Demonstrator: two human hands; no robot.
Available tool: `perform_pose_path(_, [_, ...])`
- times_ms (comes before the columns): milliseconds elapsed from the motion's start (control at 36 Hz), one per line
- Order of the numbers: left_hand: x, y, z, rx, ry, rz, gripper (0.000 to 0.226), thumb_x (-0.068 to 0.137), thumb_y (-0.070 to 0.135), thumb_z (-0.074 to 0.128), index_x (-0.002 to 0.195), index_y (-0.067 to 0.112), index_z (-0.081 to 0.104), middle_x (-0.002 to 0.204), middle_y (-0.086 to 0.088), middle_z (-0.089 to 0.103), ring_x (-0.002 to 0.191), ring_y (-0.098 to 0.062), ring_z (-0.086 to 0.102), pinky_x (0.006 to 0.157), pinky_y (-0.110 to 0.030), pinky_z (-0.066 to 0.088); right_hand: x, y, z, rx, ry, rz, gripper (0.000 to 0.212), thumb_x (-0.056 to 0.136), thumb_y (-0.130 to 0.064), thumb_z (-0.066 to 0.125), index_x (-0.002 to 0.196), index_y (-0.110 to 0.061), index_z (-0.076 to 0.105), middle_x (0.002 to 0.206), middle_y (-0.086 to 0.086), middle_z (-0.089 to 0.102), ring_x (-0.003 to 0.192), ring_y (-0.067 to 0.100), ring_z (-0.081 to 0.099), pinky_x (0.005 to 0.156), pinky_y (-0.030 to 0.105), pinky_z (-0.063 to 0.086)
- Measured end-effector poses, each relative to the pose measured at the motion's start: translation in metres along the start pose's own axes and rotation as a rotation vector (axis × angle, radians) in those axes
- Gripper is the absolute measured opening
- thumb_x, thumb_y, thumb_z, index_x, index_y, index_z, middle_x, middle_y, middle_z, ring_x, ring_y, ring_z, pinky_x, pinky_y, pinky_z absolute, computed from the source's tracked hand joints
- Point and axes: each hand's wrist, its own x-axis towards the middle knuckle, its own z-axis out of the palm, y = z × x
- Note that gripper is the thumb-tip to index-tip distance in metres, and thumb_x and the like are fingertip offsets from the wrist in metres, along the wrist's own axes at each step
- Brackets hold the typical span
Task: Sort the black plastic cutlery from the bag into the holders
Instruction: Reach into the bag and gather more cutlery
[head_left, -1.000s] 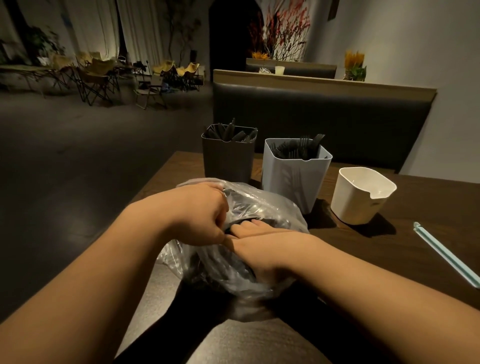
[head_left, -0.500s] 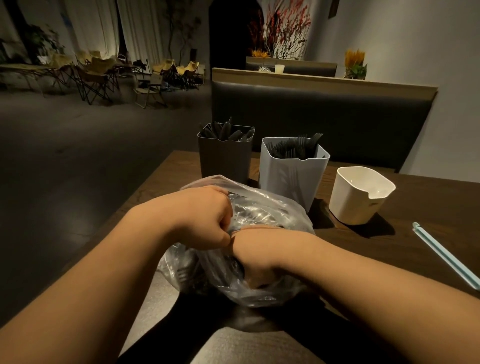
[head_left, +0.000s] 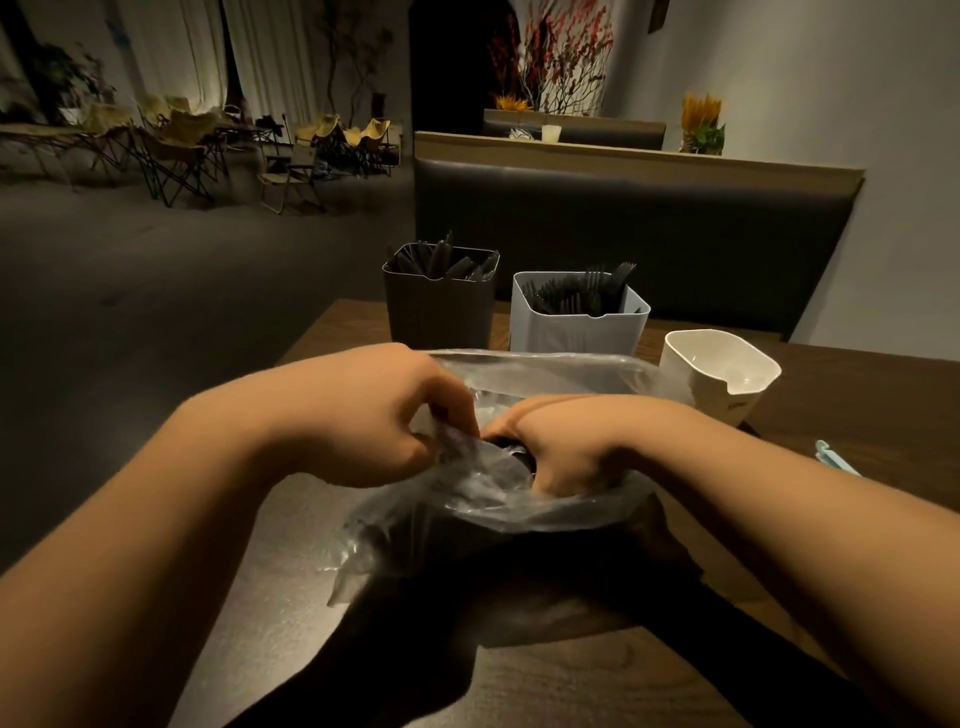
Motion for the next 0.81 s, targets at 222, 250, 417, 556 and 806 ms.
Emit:
perform_pose_path(222, [-0.019, -0.008, -0.012, -0.119, 0.175, 0.146, 0.018, 0.078, 0.05, 0.061, 0.075, 0.034, 0.068, 0.089, 0.013, 0.062, 0.09, -0.006, 0.06, 0.078, -0.033, 0.048, 0.0, 0.014, -0.018, 0.153, -0.005, 0.028, 0.034, 0.083, -0.006, 0.073, 0.092, -0.036, 0.058, 0.086, -0.016, 0.056, 0.075, -0.001, 0.054, 0.061, 0.007, 0.04])
perform_pose_path(250, [-0.02, -0.009, -0.013, -0.128, 0.189, 0.158, 0.023, 0.079, 0.057, 0.061, 0.074, 0.036, 0.067, 0.089, 0.014, 0.061, 0.093, -0.007, 0.06, 0.081, -0.038, 0.05, 0.0, 0.015, -0.02, 0.15, 0.006, 0.021, 0.036, 0.082, -0.008, 0.074, 0.09, -0.038, 0.056, 0.088, -0.016, 0.055, 0.078, 0.0, 0.054, 0.063, 0.007, 0.04])
perform_pose_path(417, [-0.019, -0.019, -0.012, -0.065, 0.265, 0.112, 0.033, 0.075, 0.07, 0.053, 0.082, 0.043, 0.071, 0.097, 0.02, 0.064, 0.099, -0.001, 0.061, 0.088, -0.04, 0.053, -0.006, 0.021, -0.026, 0.201, 0.049, 0.008, 0.037, 0.079, -0.005, 0.077, 0.084, -0.036, 0.057, 0.089, -0.014, 0.058, 0.074, -0.001, 0.055, 0.064, 0.007, 0.043])
perform_pose_path(556, [-0.019, -0.024, -0.008, -0.176, 0.332, 0.134, 0.032, 0.082, 0.063, 0.058, 0.085, 0.036, 0.075, 0.094, 0.017, 0.069, 0.094, -0.004, 0.065, 0.081, -0.035, 0.056, -0.012, 0.022, -0.027, 0.248, 0.055, 0.006, 0.039, 0.077, -0.006, 0.079, 0.082, -0.038, 0.055, 0.091, -0.014, 0.056, 0.08, 0.0, 0.057, 0.072, 0.019, 0.047])
perform_pose_path(806, [-0.007, -0.027, 0.005, -0.114, 0.572, 0.126, 0.013, 0.088, 0.038, 0.063, 0.075, 0.033, 0.066, 0.077, 0.011, 0.061, 0.075, -0.006, 0.058, 0.063, -0.024, 0.043, -0.016, 0.025, -0.026, 0.323, 0.001, 0.031, 0.034, 0.077, -0.002, 0.076, 0.079, -0.031, 0.057, 0.076, -0.011, 0.06, 0.064, -0.003, 0.056, 0.062, 0.016, 0.046])
